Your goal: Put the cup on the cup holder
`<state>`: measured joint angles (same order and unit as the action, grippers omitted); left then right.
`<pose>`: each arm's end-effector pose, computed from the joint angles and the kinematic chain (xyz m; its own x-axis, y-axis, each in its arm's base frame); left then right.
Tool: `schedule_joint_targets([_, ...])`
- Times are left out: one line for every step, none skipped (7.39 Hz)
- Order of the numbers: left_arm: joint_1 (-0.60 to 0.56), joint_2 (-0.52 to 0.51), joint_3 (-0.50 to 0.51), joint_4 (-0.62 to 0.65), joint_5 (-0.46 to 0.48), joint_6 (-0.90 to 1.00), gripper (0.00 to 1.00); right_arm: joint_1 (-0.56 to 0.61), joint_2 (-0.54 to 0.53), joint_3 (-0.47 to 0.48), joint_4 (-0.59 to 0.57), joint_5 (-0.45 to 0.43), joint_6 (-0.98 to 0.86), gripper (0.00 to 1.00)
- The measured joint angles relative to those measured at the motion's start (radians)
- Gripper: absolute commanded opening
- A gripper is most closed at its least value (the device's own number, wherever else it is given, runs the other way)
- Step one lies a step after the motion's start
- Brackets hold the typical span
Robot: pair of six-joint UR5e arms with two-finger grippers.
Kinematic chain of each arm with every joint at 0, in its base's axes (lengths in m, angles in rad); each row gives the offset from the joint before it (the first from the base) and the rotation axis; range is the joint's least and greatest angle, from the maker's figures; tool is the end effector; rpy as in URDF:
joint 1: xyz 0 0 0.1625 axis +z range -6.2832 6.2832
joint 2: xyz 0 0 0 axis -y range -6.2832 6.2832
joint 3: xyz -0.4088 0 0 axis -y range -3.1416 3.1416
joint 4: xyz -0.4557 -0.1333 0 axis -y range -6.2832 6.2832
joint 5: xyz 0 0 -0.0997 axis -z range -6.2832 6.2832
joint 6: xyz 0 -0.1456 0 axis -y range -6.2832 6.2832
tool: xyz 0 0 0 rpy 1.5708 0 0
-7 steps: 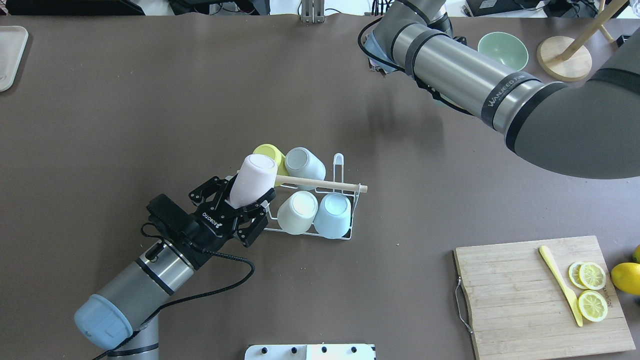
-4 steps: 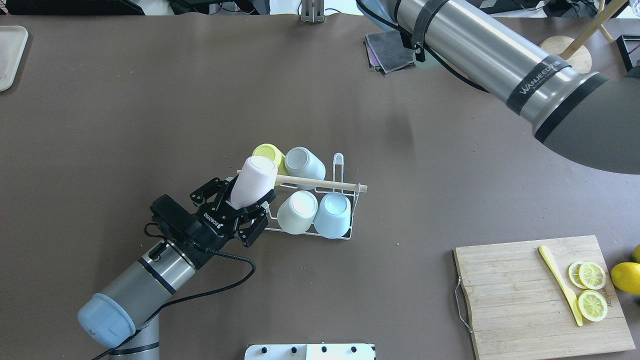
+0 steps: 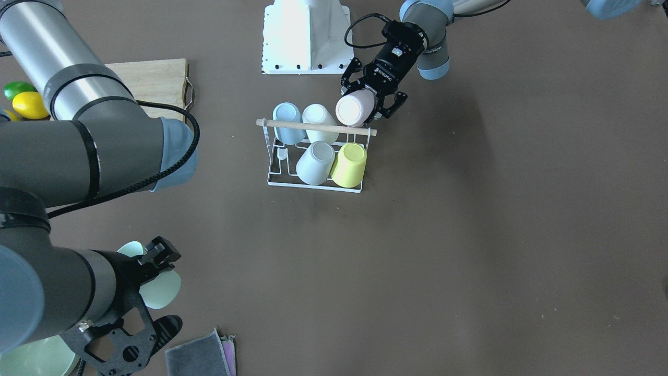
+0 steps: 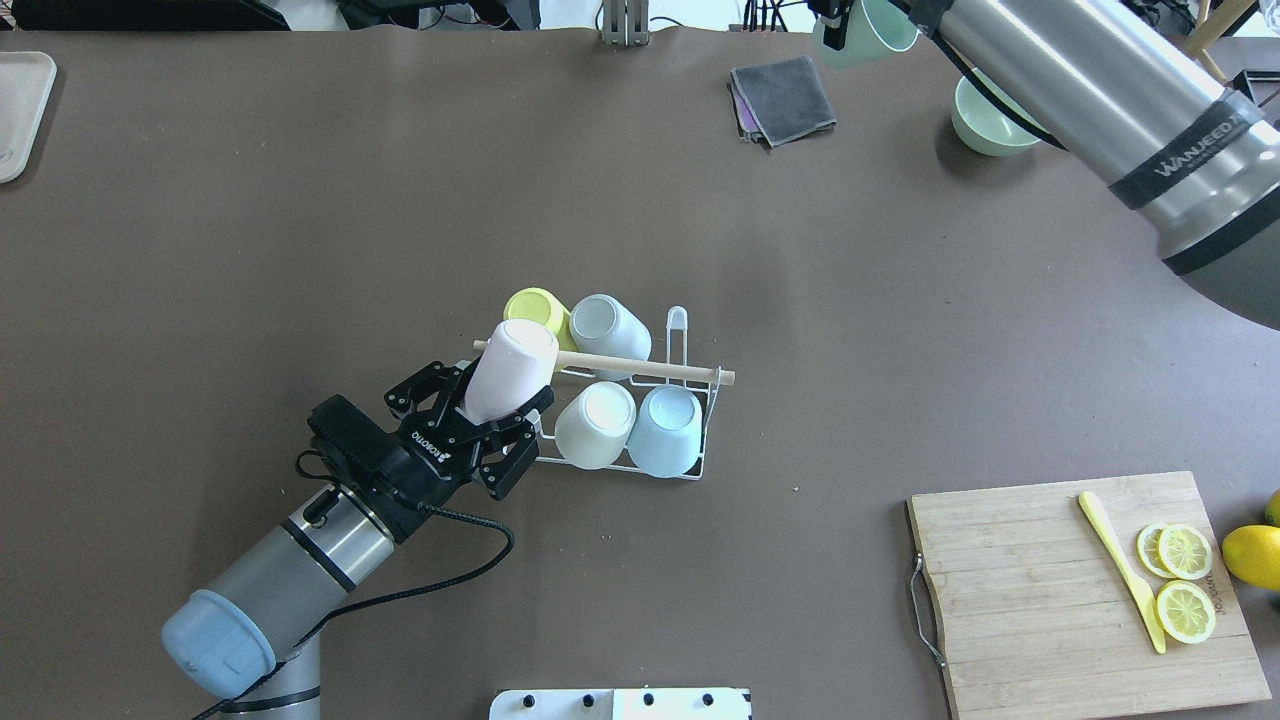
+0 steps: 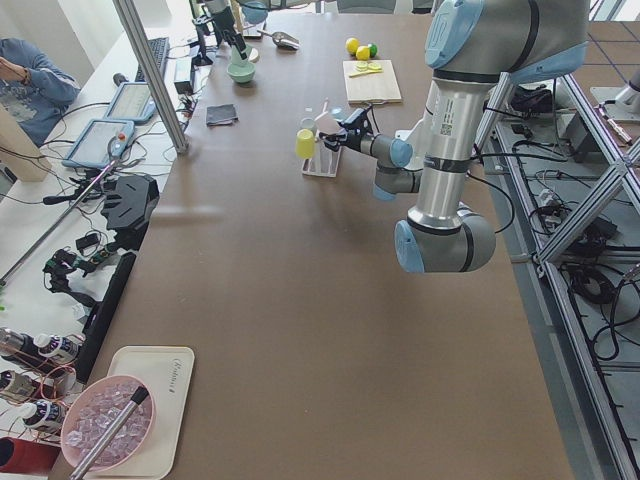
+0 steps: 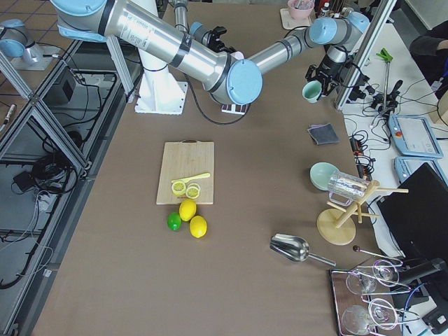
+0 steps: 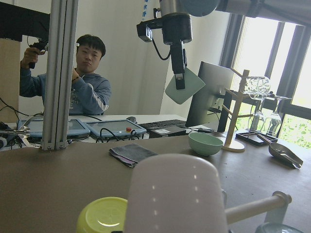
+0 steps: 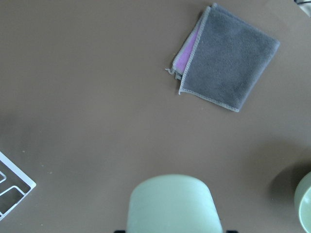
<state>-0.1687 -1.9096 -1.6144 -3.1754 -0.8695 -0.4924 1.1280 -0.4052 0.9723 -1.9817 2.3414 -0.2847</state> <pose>0.5731 -0.3281 0.2419 0.4373 0.6085 -0.6623 0.6869 0.2494 0.6826 -0.3460 -0.8041 0.1665 0.4588 -0.6397 0.6167 0.5753 0.7428 0.3426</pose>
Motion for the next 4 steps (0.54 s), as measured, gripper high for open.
schedule_joint_targets([0.001, 0.001, 0.0, 0.0, 0.0, 0.0, 0.99, 0.02, -0.039, 0.084, 0.028, 0.038, 0.012, 0.0])
schedule_joint_targets([0.0, 0.002, 0.0, 0.0, -0.001, 0.0, 0.99, 0.037, -0.084, 0.154, 0.107, 0.077, 0.056, 0.0])
schedule_joint_targets([-0.002, 0.005, -0.004, 0.0, -0.001, 0.0, 0.99, 0.045, -0.131, 0.204, 0.241, 0.11, 0.153, 0.0])
schedule_joint_targets([-0.007, 0.01, -0.022, -0.001, -0.002, -0.001, 0.99, 0.044, -0.173, 0.232, 0.424, 0.125, 0.292, 0.0])
